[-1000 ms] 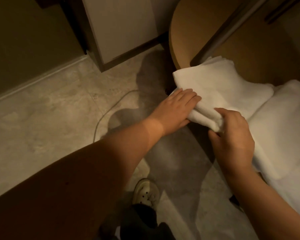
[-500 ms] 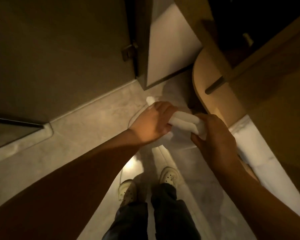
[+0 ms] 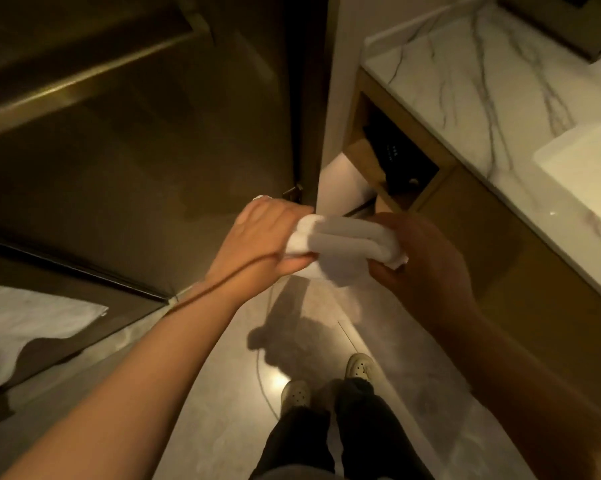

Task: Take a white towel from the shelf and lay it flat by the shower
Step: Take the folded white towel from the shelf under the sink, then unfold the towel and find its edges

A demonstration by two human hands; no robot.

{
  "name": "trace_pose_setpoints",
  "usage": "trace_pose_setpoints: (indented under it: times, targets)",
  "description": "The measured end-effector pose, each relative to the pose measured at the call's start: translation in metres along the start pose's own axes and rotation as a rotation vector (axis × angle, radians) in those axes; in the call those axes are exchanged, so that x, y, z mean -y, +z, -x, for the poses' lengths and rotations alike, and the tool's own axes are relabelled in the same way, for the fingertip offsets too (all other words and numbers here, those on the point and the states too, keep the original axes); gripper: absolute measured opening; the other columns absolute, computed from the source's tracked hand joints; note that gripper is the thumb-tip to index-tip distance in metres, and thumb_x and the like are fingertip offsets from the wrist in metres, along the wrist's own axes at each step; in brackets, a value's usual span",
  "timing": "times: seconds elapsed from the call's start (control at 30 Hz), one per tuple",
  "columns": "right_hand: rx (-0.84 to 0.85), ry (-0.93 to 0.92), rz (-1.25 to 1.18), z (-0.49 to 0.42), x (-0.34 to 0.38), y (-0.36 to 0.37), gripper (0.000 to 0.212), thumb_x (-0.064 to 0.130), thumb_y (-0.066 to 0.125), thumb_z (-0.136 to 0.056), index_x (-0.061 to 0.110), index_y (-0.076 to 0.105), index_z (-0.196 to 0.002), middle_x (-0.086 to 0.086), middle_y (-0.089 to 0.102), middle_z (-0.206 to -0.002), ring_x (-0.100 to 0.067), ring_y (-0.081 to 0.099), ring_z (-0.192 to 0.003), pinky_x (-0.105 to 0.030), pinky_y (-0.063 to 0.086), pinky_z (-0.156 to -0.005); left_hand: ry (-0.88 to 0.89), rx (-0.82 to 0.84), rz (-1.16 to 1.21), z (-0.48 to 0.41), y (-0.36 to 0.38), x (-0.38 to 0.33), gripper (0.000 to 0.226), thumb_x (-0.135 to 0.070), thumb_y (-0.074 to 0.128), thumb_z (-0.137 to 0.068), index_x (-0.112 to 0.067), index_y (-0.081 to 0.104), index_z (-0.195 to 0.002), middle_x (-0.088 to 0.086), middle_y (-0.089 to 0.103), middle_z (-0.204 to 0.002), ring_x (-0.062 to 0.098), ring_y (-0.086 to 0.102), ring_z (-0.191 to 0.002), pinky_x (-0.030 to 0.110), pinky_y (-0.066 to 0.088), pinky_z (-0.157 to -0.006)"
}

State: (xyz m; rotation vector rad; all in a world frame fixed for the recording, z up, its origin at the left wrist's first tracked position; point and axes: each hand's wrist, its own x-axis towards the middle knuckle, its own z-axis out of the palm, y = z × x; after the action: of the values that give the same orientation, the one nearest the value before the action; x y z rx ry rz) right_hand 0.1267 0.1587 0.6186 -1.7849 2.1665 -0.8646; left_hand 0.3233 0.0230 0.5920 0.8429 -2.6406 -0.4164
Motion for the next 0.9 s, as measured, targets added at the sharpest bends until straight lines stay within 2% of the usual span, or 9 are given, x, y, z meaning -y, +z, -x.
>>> trace_pose_setpoints:
  times: [0.07,0.17,0.33,0.47,0.53,0.57,0.67,0.73,0.9]
  targets:
    - [-0.036,-0.015,0.011,0.008,0.020,-0.022,0.044,0.023,0.076,-0.073,0.014,0.061,-0.113,-0.006,0.064,-0.105,-0.011,0.047,-0.090,-0.022,0.034,-0.070,0.008,0.023,-0.028,0.003,-0.025,-0.009,0.060,-0.056,0.063,-0.077,-0.027,0.044,-0.126,-0.002,0.057,-0.119,0.015,0.046,-0.113,0.026,0.018,-0.104]
    - [-0.066,-0.033,0.006,0.024,0.037,-0.050,0.044,0.025,0.075,-0.075,0.016,0.059,-0.115,-0.003,0.064,-0.105,-0.012,0.052,-0.089,-0.025,0.040,-0.071,0.056,0.040,-0.009,0.008,-0.054,-0.028,0.054,-0.057,0.061,-0.078,-0.029,0.046,-0.122,-0.003,0.057,-0.114,0.014,0.047,-0.107,0.025,0.025,-0.094]
    - [-0.118,0.014,-0.004,0.057,0.049,-0.089,0.047,0.034,0.073,-0.075,0.026,0.054,-0.117,0.015,0.053,-0.100,-0.010,0.055,-0.084,-0.020,0.040,-0.069,0.130,0.050,0.036,0.012,-0.085,-0.066,0.049,-0.054,0.065,-0.078,-0.029,0.050,-0.118,-0.005,0.057,-0.111,0.013,0.049,-0.103,0.029,0.035,-0.088]
    - [-0.123,-0.011,-0.046,0.083,0.047,-0.126,0.051,0.047,0.065,-0.077,0.019,0.058,-0.119,0.003,0.063,-0.110,-0.016,0.061,-0.097,-0.030,0.051,-0.078,0.154,0.079,0.090,0.008,-0.104,-0.104,0.044,-0.049,0.065,-0.077,-0.031,0.052,-0.114,-0.008,0.055,-0.111,0.010,0.048,-0.103,0.030,0.040,-0.086]
    - [-0.164,-0.042,-0.031,0.099,0.045,-0.148,0.055,0.054,0.059,-0.079,0.016,0.059,-0.119,-0.002,0.065,-0.111,-0.014,0.061,-0.098,-0.022,0.048,-0.080,0.174,0.082,0.121,0.007,-0.110,-0.126,0.042,-0.047,0.064,-0.078,-0.032,0.052,-0.115,-0.011,0.055,-0.111,0.009,0.049,-0.104,0.028,0.040,-0.084]
    - [-0.191,-0.068,0.003,0.108,0.043,-0.158,0.054,0.051,0.060,-0.081,0.012,0.060,-0.119,-0.005,0.066,-0.110,-0.015,0.061,-0.097,-0.021,0.047,-0.080,0.187,0.082,0.131,0.005,-0.112,-0.139,0.042,-0.047,0.064,-0.078,-0.033,0.052,-0.116,-0.012,0.054,-0.110,0.009,0.049,-0.103,0.027,0.041,-0.083]
    - [-0.312,-0.135,0.118,0.143,0.028,-0.186,0.044,0.023,0.073,-0.080,0.002,0.061,-0.118,-0.013,0.067,-0.108,-0.022,0.064,-0.098,-0.027,0.053,-0.084,0.248,0.069,0.151,0.003,-0.112,-0.186,0.044,-0.047,0.064,-0.078,-0.032,0.053,-0.118,-0.011,0.056,-0.110,0.009,0.049,-0.102,0.028,0.041,-0.082]
    - [-0.381,-0.132,0.093,0.172,0.014,-0.207,0.045,0.011,0.076,-0.076,0.003,0.060,-0.117,-0.012,0.066,-0.108,-0.019,0.061,-0.099,-0.024,0.050,-0.087,0.286,0.059,0.164,0.004,-0.108,-0.222,0.045,-0.048,0.063,-0.077,-0.032,0.053,-0.118,-0.010,0.057,-0.109,0.009,0.049,-0.101,0.028,0.041,-0.080]
    - [-0.429,0.001,0.050,0.261,-0.018,-0.269,0.047,0.008,0.075,-0.075,0.008,0.059,-0.118,0.000,0.061,-0.110,-0.012,0.056,-0.100,-0.022,0.047,-0.087,0.394,0.078,0.183,0.009,-0.084,-0.326,0.050,-0.054,0.059,-0.075,-0.030,0.056,-0.118,-0.014,0.055,-0.107,0.005,0.047,-0.098,0.020,0.035,-0.081]
